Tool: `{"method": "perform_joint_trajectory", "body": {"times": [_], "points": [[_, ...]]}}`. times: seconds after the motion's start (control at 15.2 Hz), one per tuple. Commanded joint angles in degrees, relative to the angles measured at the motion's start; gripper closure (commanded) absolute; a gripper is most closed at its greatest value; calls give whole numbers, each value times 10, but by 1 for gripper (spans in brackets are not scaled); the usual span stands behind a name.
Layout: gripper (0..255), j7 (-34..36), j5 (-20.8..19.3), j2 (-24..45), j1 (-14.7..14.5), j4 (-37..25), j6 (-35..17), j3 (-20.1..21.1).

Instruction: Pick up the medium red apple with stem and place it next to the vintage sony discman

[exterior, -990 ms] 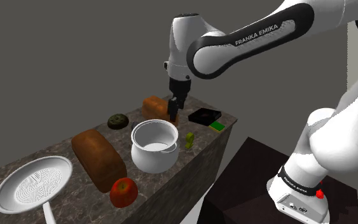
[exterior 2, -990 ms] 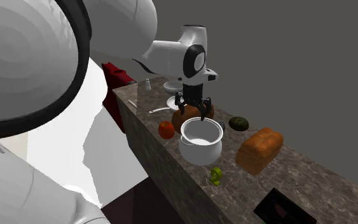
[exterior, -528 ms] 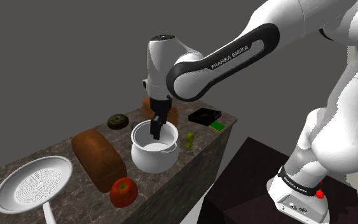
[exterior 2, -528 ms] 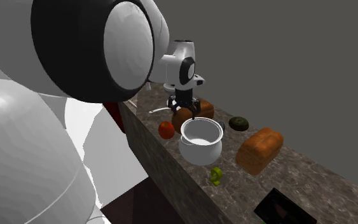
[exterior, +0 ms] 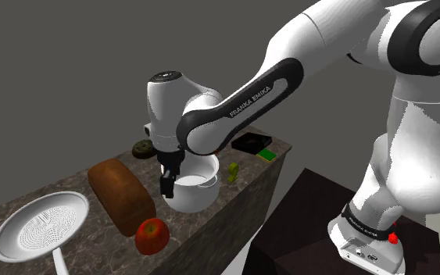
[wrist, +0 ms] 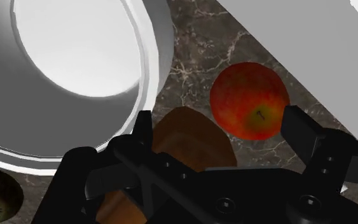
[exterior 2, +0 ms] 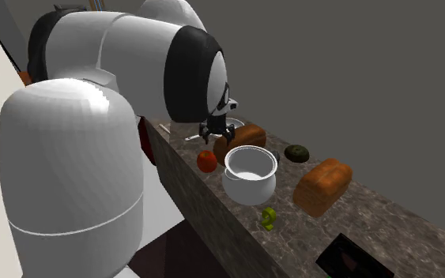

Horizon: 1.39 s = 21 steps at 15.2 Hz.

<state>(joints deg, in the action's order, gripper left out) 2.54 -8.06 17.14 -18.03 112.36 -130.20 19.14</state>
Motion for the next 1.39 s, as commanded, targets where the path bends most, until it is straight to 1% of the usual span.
{"method": "perform_joint_trajectory", "body": {"times": [0.0,0.4,0.92,1.32], "points": [[0,2,-16,35,-15,-24,-8,4],[0,-1,-58,140,-65,-114,-13,9],[0,8,-75,184,-76,-118,-52,-3],[0,8,-75,184,-76,-118,-52,-3]]}}
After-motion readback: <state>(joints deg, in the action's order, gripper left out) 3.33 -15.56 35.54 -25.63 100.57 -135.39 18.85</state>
